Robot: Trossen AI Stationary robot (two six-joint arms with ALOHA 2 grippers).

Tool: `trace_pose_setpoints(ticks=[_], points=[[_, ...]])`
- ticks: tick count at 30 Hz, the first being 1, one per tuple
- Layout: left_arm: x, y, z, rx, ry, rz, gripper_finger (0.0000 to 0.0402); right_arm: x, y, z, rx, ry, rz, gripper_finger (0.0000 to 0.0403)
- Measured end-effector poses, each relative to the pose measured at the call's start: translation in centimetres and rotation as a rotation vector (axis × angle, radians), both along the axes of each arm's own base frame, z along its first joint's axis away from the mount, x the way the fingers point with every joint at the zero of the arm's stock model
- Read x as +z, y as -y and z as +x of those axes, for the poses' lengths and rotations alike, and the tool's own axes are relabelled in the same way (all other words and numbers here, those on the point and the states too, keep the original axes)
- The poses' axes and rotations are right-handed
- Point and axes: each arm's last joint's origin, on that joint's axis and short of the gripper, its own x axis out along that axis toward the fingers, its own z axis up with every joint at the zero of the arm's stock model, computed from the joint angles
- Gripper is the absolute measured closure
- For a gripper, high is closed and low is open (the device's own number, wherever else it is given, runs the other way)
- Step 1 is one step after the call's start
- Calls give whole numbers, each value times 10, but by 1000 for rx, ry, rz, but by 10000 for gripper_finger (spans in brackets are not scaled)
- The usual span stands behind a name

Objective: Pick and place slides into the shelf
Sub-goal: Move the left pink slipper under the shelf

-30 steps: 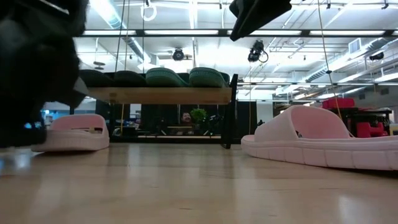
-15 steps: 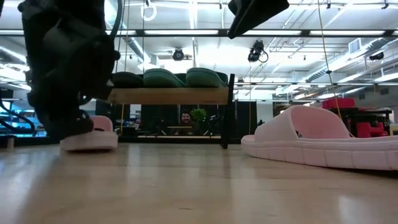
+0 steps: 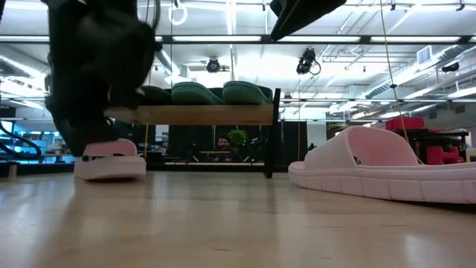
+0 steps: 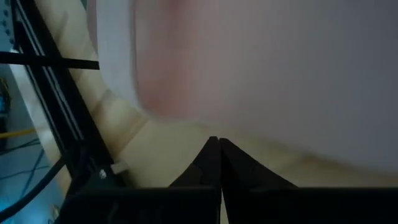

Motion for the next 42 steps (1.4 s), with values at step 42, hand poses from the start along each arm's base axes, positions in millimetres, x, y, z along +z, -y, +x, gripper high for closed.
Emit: trace_pose_setpoints(ticks=[42], points=[[116,96,-15,-55,524,0,384,-161,21,189,106,239,-233,261]])
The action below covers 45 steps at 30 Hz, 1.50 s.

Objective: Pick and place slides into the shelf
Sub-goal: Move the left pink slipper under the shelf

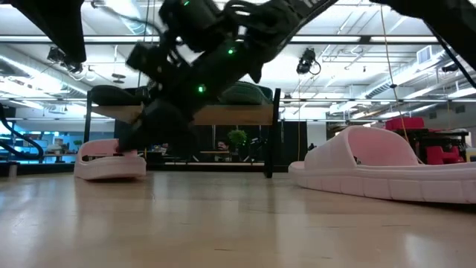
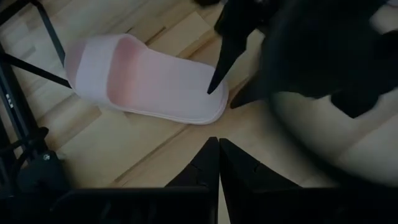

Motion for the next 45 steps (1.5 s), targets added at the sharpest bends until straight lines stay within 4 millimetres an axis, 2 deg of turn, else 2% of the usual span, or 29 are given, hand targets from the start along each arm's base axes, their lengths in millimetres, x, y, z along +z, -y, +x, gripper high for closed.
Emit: trace_pose_setpoints(ticks=[6,11,15,18,24,31,36,40,45], points=[[0,6,-3,-24,7,-7,390,-17,9,6,-11,-105,-16,261],[0,10,-6,-39,10,-6,397,-16,10,6,-12,-95,-69,261],[0,10,-6,-40,11,-8,387,-15,15,8,13,-82,-48,263],[0,10,-6,-39,11,-8,377,-22,15,8,23,-89,-49,284],[0,10,-6,-37,14,-10,379,-23,12,9,35,-83,-42,382],[0,10,-5,-37,18,-14,396,-19,-2,11,9,-27,-5,380],[0,10,-5,-37,17,-15,387,-8,-3,18,1,106,24,384],[0,11,-5,-37,24,-19,377,-4,9,20,-66,147,8,382],[-1,11,-4,-37,33,-27,384,-4,37,21,-210,158,75,385]])
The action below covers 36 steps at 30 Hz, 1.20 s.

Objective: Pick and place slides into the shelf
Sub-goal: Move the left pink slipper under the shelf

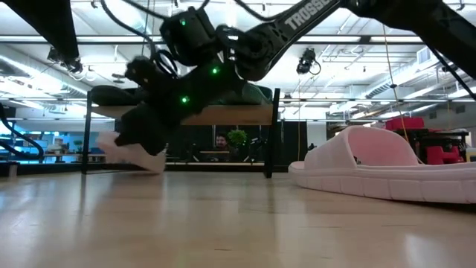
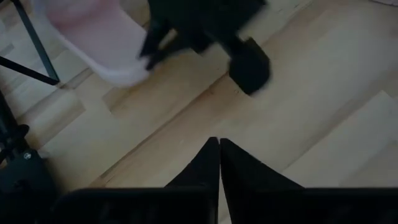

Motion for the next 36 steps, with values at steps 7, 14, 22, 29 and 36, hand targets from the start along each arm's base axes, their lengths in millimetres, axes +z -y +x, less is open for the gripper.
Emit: trace_pose_setpoints(ticks=[7,14,22,29,36], points=[[0,0,0,0,2,-1,396,4,29,1,-9,42,28,380],[0,0,0,0,2,-2,378,4,46,0,-39,50,82,326],[0,2,2,-3,20,-18,396,5,55,0,-25,58,139,277],[0,2,3,1,28,-24,385,7,24,1,16,52,252,232],[-1,9,1,-43,41,-37,397,24,-40,-20,53,-183,335,260]])
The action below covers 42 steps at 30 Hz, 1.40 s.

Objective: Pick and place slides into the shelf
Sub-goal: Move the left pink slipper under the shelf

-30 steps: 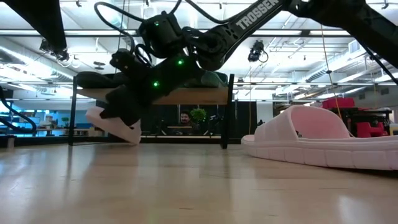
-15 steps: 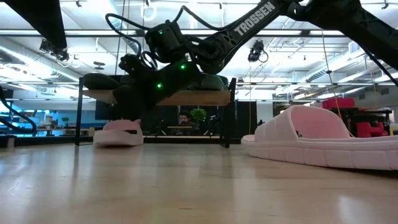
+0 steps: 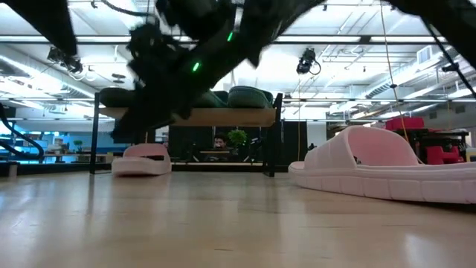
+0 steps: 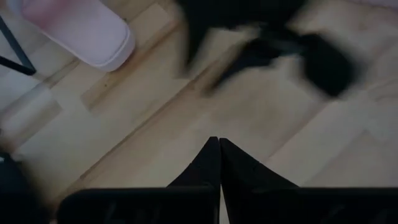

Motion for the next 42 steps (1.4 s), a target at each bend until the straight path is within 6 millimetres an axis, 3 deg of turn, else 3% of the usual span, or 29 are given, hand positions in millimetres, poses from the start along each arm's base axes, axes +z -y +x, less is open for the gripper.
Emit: trace_pose_setpoints(ticks=[3,7,12,16,21,27,33,42], points=[[-4,1,-1,-10,-25,55,395,11,-31,-19,28,-132,-34,311],[-11,-8,4,21,-79,146,398,38,-57,-42,-14,-195,-152,390],[-33,-27,14,114,-102,161,398,81,-67,-78,-224,-255,-214,394],[-71,-49,14,200,-115,142,399,120,-72,-110,-268,-269,-193,395],[-114,-69,19,165,-92,51,400,166,-83,-147,-282,-192,-215,399],[-121,-91,36,129,-38,62,400,207,-96,-185,-313,-51,-256,396],[-120,-120,48,156,-49,94,401,225,-99,-202,-319,10,-262,400],[-120,-160,57,189,-106,116,401,216,-98,-205,-339,-58,-280,395]])
